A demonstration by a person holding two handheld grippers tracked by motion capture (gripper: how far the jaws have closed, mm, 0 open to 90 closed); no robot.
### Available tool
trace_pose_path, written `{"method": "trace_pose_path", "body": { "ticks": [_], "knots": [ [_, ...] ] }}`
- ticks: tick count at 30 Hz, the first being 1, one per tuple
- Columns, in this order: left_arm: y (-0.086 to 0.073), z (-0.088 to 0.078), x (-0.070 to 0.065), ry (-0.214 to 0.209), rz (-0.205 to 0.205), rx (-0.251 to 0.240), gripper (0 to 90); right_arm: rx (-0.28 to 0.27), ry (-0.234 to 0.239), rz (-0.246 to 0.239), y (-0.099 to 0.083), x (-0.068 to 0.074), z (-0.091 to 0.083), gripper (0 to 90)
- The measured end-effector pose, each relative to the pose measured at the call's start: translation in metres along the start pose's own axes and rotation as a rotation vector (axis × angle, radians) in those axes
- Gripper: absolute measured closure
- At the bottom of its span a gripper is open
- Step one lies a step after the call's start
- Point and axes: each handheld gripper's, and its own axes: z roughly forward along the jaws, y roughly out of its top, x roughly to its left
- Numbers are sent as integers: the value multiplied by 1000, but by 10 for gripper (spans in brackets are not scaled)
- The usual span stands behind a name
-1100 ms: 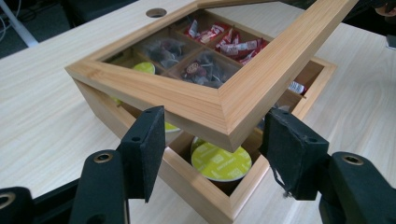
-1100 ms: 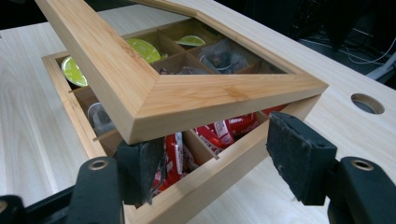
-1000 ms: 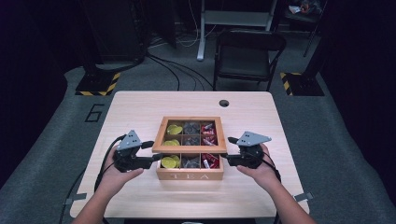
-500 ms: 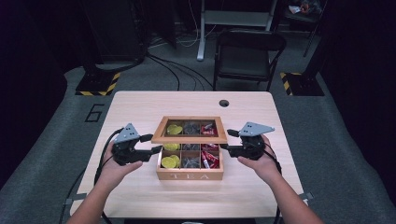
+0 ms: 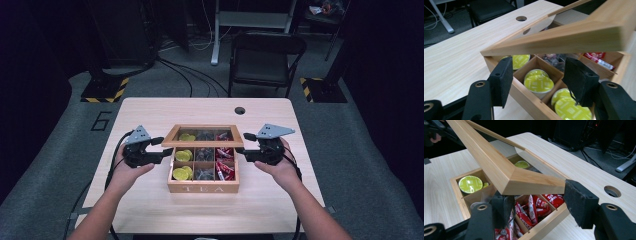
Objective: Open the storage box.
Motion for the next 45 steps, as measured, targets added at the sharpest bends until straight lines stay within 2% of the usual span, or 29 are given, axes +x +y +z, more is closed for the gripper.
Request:
{"method": "trace_pose_path", "body": {
  "ticks": [1, 8, 10, 17, 24, 31, 36, 45],
  "knots": [
    [2, 4, 2, 5, 3, -6, 408, -1, 2, 12, 1, -1, 0, 410],
    [6, 16, 13, 8, 4, -39, 417, -5, -3, 18, 5, -3, 0, 410],
    [8, 19, 17, 7, 2, -33, 422, -4, 2, 19, 7, -4, 0, 410],
    [13, 22, 19, -3, 10, -58, 453, -3, -3, 18, 10, -6, 0, 409],
    [17, 23, 22, -11, 7, -48, 459, -10, -2, 26, 13, -8, 1, 409],
    [17, 24, 22, -7, 7, -59, 461, -19, 0, 36, 14, -9, 1, 409],
    [22, 23, 24, -10, 11, -41, 464, -23, 12, 45, 14, -10, 3, 404],
    [28, 24, 28, -10, -7, -44, 467, -4, -7, 23, 10, -16, 10, 400]
  ]
}}
